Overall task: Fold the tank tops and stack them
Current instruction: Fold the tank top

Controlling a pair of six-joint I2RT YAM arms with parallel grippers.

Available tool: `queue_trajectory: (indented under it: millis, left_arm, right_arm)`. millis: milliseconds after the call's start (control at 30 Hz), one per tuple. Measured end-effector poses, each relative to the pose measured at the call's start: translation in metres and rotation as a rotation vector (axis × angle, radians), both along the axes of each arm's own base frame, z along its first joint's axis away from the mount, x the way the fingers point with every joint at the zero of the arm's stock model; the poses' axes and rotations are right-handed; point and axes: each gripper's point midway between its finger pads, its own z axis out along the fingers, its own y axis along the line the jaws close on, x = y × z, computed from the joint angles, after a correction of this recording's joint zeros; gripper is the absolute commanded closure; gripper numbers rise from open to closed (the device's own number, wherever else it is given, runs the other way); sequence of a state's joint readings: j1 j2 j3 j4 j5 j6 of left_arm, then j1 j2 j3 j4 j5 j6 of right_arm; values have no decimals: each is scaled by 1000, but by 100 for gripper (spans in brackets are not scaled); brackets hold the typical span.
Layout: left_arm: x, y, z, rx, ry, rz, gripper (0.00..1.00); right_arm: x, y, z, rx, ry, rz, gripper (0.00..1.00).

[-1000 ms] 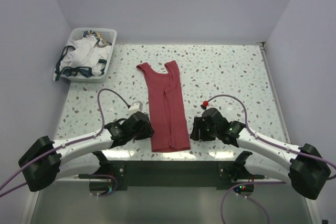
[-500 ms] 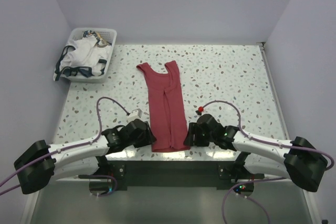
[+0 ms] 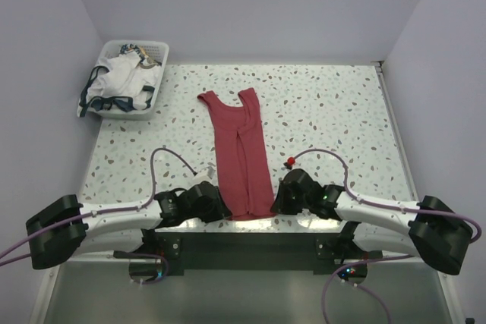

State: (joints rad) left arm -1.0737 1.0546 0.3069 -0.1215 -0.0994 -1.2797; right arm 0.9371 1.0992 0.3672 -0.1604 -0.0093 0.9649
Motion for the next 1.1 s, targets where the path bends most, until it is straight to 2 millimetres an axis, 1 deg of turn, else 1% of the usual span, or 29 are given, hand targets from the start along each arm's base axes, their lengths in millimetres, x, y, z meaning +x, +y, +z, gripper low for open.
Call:
queue_trajectory:
  millis: [33, 67, 100, 133, 267, 367, 467, 600, 667, 733, 800, 867, 967, 1100]
  left_arm:
    - [-1, -2, 0, -6, 4, -2, 81]
    - [-3, -3, -3, -1, 12, -7, 86]
    - [-5, -4, -4, -4, 17, -12, 97]
    - [-7, -4, -5, -3, 20, -15, 100]
    - [-17, -8, -5, -7, 29, -39, 100]
    - [-32, -11, -5, -1, 39, -79, 100]
    - [-51, -13, -5, 20, 56, -125, 100]
    - [-59, -11, -1, 52, 33, -119, 100]
    - [-70, -5, -1, 78, 52, -136, 100]
    - [-71, 0, 2, 96, 59, -130, 100]
    - [-68, 4, 7, 107, 50, -115, 100]
    - [-59, 5, 13, 108, 42, -83, 100]
    - [-34, 7, 21, 104, 16, -15, 100]
    - [0, 9, 36, 102, -48, 50, 100]
  right_arm:
    - [-1, -1, 0, -4, 1, 2, 91]
    - [-1, -1, -1, -8, 0, 0, 96]
    - [-1, -2, -2, -14, -3, 1, 98]
    - [-1, -2, -2, -18, -5, 1, 100]
    - [-7, -5, -1, -40, -17, 15, 100]
    - [-17, -8, 5, -67, -42, 43, 100]
    - [-30, -8, 17, -78, -78, 76, 100]
    - [-46, -5, 36, -83, -125, 111, 100]
    - [-47, -3, 43, -98, -145, 115, 100]
    - [-44, -2, 49, -111, -165, 104, 100]
    - [-36, -1, 56, -130, -195, 81, 100]
    - [-28, 3, 63, -150, -225, 64, 100]
    - [-13, 13, 71, -188, -268, 48, 100]
    - [10, 21, 72, -223, -298, 21, 100]
